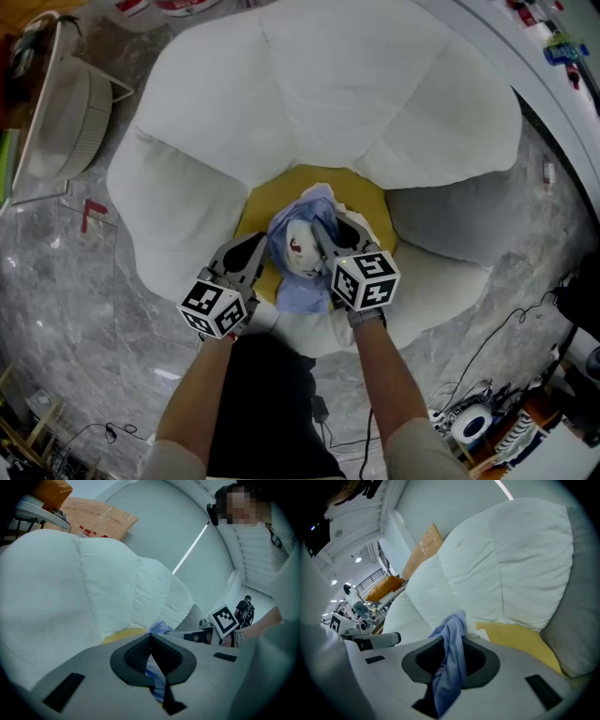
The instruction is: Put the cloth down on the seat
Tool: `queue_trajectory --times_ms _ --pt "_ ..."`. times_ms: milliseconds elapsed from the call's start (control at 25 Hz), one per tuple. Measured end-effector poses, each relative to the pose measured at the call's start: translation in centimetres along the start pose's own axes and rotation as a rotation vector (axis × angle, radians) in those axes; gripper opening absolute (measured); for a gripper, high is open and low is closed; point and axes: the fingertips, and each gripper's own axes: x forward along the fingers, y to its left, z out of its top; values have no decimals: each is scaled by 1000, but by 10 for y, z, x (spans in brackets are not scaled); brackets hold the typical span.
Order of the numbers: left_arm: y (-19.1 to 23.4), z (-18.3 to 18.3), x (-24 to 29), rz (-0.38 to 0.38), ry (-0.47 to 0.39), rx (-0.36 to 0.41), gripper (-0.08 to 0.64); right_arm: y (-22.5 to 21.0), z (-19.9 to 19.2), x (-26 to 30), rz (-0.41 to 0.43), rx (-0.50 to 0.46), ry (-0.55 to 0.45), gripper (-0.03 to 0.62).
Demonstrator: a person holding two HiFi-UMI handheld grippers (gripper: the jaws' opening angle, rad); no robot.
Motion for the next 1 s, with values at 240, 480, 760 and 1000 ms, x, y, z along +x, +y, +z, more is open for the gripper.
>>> queue_trajectory --times_ms 240,480,760,1000 --pt "1 -4 -2 9 8 -12 14 -1 3 -4 0 21 -38 112" --pt "-5 -10 -1 11 19 -14 14 2 8 -10 8 43 -85 157" --pt "-25 -5 3 -7 17 -19 14 2 16 -29 44 108 -139 178" --pt "-41 5 4 -22 27 -11 14 -3 18 -48 25 125 -133 178"
